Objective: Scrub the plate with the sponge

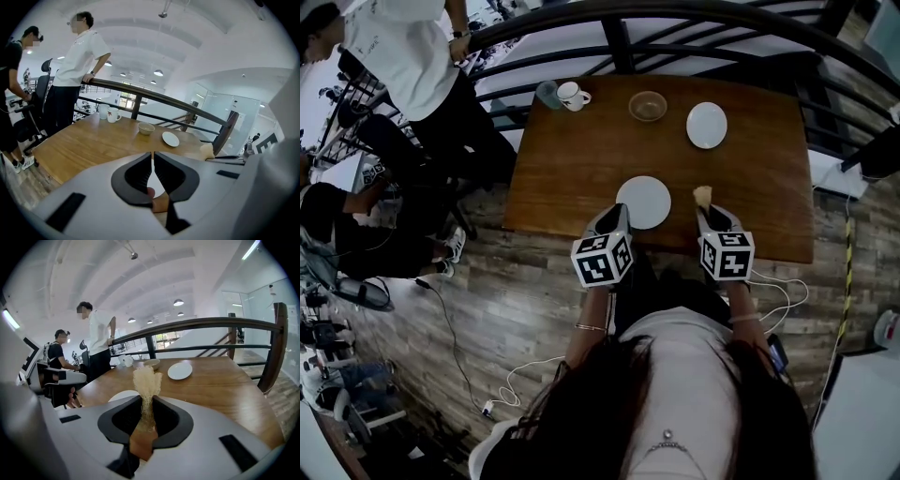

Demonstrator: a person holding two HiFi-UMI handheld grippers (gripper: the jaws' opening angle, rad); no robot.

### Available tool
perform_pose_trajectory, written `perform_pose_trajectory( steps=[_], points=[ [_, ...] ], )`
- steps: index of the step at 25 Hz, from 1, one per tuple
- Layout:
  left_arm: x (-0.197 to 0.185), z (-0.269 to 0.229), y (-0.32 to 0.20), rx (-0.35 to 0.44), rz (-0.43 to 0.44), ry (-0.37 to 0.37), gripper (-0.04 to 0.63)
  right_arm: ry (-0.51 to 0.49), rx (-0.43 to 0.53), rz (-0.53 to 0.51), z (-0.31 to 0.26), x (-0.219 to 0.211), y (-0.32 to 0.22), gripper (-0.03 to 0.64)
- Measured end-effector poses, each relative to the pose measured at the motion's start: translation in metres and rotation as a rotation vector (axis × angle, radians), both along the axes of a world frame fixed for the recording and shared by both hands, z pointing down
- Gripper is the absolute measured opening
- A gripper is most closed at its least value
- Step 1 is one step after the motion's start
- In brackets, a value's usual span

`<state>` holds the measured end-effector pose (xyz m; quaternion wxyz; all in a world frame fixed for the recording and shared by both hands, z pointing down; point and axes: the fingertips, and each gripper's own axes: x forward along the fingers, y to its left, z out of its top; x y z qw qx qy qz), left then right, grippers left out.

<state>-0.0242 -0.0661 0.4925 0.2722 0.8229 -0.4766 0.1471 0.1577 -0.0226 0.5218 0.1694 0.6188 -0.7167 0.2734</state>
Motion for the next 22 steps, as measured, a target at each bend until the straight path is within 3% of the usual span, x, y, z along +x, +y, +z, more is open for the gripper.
perform_pose_trajectory(
  steps=[12,22],
  points=[
    [0.014,-0.014,0.005,0.127,0.039,-0.068,0.025,0.020,0.032,0.067,-0.012,0.015,0.003,0.080],
    [0.020,-0.014,0.003,0.141,0.057,-0.068,0.025,0.062,0.021,0.087,-0.012,0.019,0.007,0.080]
  ],
)
